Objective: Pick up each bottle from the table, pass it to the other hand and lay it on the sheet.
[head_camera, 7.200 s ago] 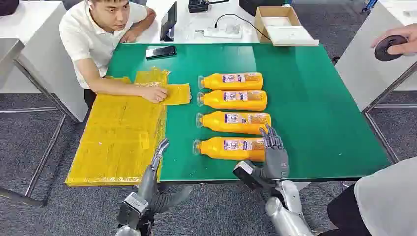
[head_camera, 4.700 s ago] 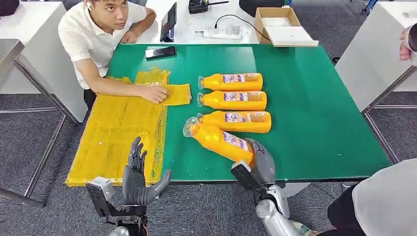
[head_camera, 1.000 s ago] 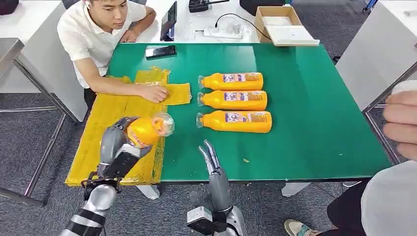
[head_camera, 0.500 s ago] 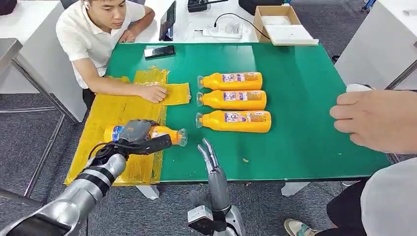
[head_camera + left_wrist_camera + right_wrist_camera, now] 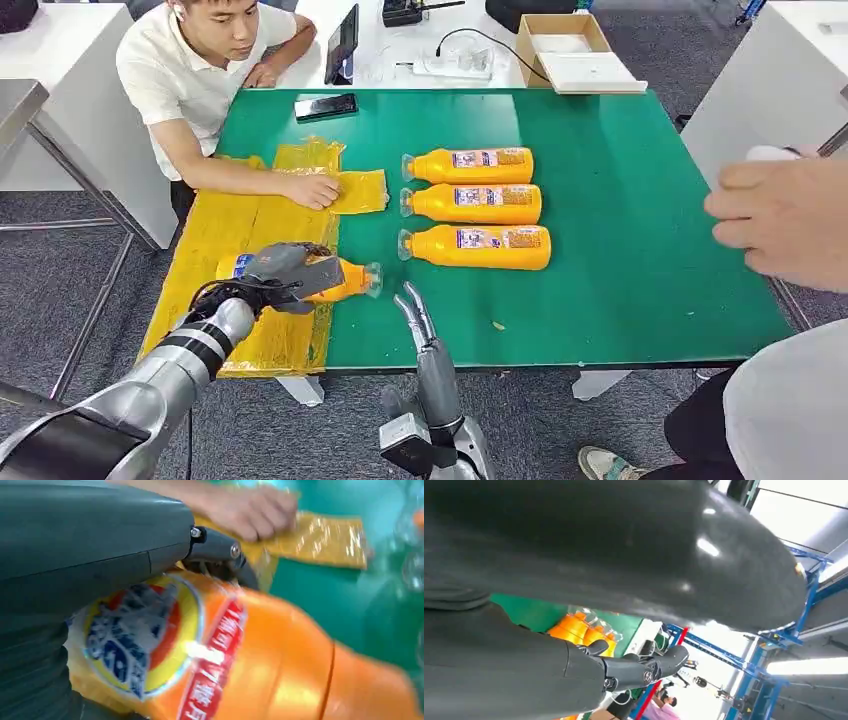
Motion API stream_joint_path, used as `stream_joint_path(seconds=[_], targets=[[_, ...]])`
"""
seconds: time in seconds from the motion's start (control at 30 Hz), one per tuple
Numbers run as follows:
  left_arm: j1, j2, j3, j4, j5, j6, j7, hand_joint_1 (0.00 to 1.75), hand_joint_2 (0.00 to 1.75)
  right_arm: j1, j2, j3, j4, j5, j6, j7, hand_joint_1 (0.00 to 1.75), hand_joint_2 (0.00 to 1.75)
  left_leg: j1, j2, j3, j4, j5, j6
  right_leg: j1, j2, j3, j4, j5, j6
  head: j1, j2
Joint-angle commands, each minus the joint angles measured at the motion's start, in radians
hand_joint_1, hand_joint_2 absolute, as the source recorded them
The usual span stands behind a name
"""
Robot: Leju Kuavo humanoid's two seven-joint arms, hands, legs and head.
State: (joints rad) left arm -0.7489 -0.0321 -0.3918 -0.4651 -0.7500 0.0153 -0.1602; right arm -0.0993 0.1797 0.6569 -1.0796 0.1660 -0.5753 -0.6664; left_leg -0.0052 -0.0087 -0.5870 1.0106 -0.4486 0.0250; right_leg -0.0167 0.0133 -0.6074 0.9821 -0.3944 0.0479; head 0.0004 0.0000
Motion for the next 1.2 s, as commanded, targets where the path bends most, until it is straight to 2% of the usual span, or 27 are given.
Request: stream_joint_path(seconds=[0.03, 0.17, 0.23, 0.27, 0.3, 0.4, 0.57, 0.77, 0.8, 1.03, 1.2], targets=[[-0.012, -0.012, 0.018, 0.091, 0.017, -0.053, -0.012, 0.0, 1.75, 0.002, 0.009, 0.023, 0.071, -0.016, 0.007, -0.032, 0.0, 0.0, 0.002, 0.002, 0.005, -0.001, -0.002, -0.002, 0.002, 0.0, 0.005, -0.002, -0.001, -0.002, 0.0, 0.0], [-0.012, -0.012, 0.018, 0.091, 0.017, -0.053, -0.012, 0.0, 1.75, 0.002, 0.009, 0.023, 0.071, -0.016, 0.007, -0.032, 0.0, 0.0, 0.001, 0.001, 0.004, -0.001, -0.001, -0.002, 0.001, -0.001, 0.005, -0.002, -0.001, -0.002, 0.0, 0.0], [-0.001, -0.013, 0.018, 0.049, 0.029, -0.031, -0.049, 0.0, 1.75, 0.005, 0.011, 0.016, 0.077, -0.017, -0.002, -0.032, 0.0, 0.0, 0.001, 0.001, 0.004, -0.001, -0.001, -0.002, 0.002, 0.0, 0.004, -0.002, -0.001, -0.002, 0.0, 0.0], [0.024, -0.023, 0.015, -0.007, 0.017, 0.097, -0.076, 0.0, 1.75, 0.009, 0.011, 0.011, 0.08, -0.02, -0.01, -0.032, 0.0, 0.0, 0.002, 0.001, 0.004, -0.001, -0.001, -0.002, 0.002, -0.001, 0.005, -0.002, -0.001, -0.002, 0.0, 0.0], [0.043, -0.04, 0.012, -0.041, 0.01, 0.165, -0.074, 0.0, 1.75, 0.012, 0.01, 0.007, 0.081, -0.021, -0.014, -0.032, 0.0, 0.0, 0.001, 0.001, 0.004, -0.001, -0.001, -0.002, 0.002, -0.001, 0.004, -0.002, -0.001, -0.002, 0.0, 0.0], [0.127, -0.06, -0.023, -0.194, 0.007, 0.253, -0.097, 0.0, 1.75, 0.018, 0.007, 0.005, 0.076, -0.022, -0.016, -0.032, 0.0, 0.0, 0.001, -0.002, 0.004, -0.002, -0.001, -0.002, 0.001, -0.004, 0.005, -0.002, -0.001, -0.002, 0.0, 0.0], [0.359, -0.101, 0.117, -0.585, 0.463, 0.201, -0.26, 0.0, 1.75, 0.03, 0.004, 0.007, 0.072, -0.024, -0.036, -0.032, 0.0, 0.0, 0.0, 0.0, 0.003, -0.002, -0.002, -0.001, 0.0, -0.001, 0.004, -0.002, -0.002, -0.001, 0.0, 0.0], [0.5, -0.141, 0.158, -0.8, 0.828, 0.124, -0.255, 0.0, 1.75, 0.041, -0.013, 0.037, 0.063, -0.033, -0.08, -0.032, 0.0, 0.0, 0.001, 0.002, 0.002, -0.001, -0.004, -0.002, 0.001, 0.0, 0.003, -0.002, -0.003, -0.002, 0.0, 0.0], [0.511, -0.148, 0.165, -0.812, 0.853, 0.13, -0.261, 0.0, 1.75, 0.04, -0.014, 0.039, 0.061, -0.032, -0.089, -0.032, 0.0, 0.0, 0.0, 0.001, -0.001, -0.001, -0.002, -0.001, 0.001, 0.0, -0.001, -0.002, -0.002, -0.001, 0.0, 0.0], [0.52, -0.148, 0.176, -0.821, 0.881, 0.139, -0.27, 0.0, 1.75, 0.039, -0.015, 0.038, 0.059, -0.03, -0.1, -0.032, 0.0, 0.0, 0.002, 0.0, 0.001, 0.0, -0.003, -0.003, 0.003, -0.002, 0.002, -0.002, -0.003, -0.003, 0.0, 0.0], [0.624, -0.123, 0.166, -0.946, 0.93, 0.149, -0.29, 0.0, 1.75, 0.073, -0.022, 0.001, 0.008, 0.024, -0.123, -0.032, 0.0, 0.0, 0.001, 0.003, 0.0, -0.001, -0.003, -0.001, 0.001, 0.002, 0.0, -0.002, -0.002, -0.001, 0.0, 0.0]])
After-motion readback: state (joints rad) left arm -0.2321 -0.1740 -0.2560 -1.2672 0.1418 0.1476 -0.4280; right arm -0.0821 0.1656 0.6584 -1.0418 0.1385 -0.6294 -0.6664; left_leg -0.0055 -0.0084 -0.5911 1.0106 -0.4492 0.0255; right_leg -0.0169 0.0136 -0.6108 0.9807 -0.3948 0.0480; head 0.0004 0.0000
